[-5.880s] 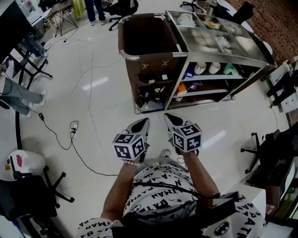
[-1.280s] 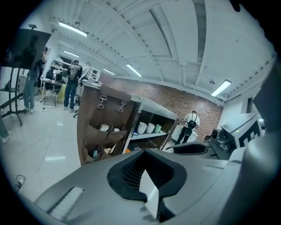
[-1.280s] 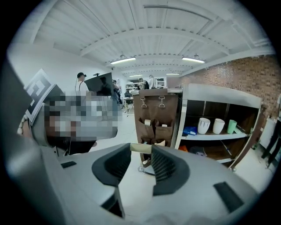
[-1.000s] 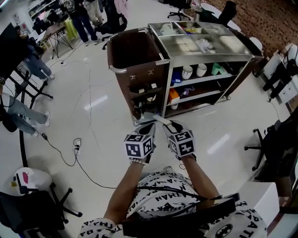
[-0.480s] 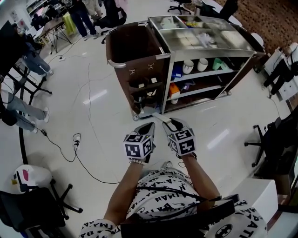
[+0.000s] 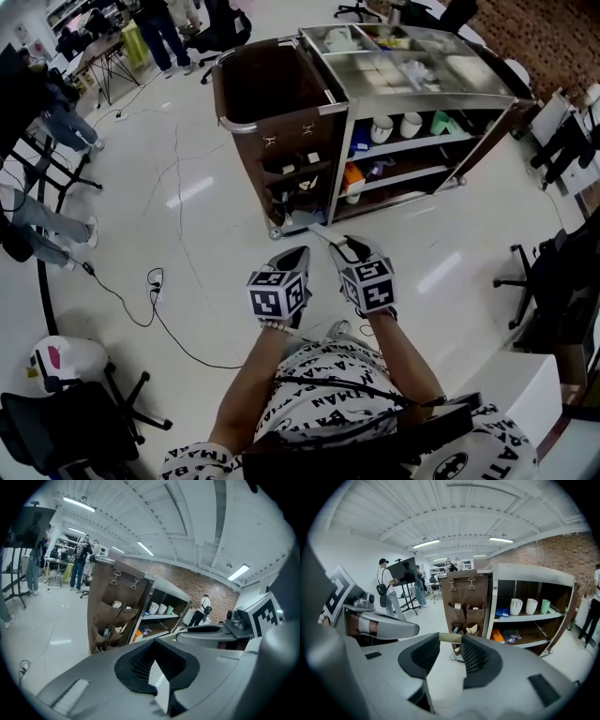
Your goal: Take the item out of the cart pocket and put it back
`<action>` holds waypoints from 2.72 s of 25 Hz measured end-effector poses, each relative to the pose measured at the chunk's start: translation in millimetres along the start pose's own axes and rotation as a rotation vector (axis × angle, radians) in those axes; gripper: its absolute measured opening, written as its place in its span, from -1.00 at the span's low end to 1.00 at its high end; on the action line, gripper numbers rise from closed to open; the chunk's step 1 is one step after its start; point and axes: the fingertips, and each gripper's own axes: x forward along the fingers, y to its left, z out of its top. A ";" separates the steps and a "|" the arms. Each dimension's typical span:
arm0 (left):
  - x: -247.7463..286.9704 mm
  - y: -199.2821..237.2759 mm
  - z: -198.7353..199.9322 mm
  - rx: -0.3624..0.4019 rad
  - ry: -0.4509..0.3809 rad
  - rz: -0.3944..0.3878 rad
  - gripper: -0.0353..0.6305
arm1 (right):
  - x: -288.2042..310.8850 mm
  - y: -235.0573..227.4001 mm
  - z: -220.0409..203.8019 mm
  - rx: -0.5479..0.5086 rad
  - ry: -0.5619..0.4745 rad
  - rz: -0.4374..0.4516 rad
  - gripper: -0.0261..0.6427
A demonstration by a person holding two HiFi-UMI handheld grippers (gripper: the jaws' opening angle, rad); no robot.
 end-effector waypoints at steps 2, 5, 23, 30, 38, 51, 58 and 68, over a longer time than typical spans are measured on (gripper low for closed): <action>-0.8 4.1 -2.2 -0.001 0.011 -0.004 -0.89 | 2.1 1.2 -1.3 0.010 0.004 -0.010 -0.44; -2.8 13.3 -4.4 -0.002 0.028 -0.010 -0.89 | 6.7 5.4 -2.1 0.025 0.010 -0.026 -0.44; 3.4 86.0 -18.1 0.007 0.099 -0.065 -0.89 | 62.9 28.2 -12.2 0.038 0.051 -0.140 -0.44; 52.1 111.2 -28.0 0.034 0.126 -0.061 -0.89 | 113.6 -0.6 -31.2 0.074 0.060 -0.184 -0.44; 125.6 152.1 -43.8 0.073 0.177 -0.049 -0.89 | 191.6 -41.6 -55.4 0.132 0.055 -0.238 -0.44; 211.9 205.2 -92.3 0.054 0.280 -0.025 -0.89 | 300.0 -93.2 -97.6 0.238 0.069 -0.272 -0.44; 246.8 230.0 -119.9 0.020 0.330 0.001 -0.89 | 370.4 -108.6 -133.4 0.244 0.135 -0.253 -0.44; 264.0 247.9 -138.2 -0.017 0.360 0.032 -0.89 | 429.9 -118.4 -165.1 0.305 0.181 -0.225 -0.44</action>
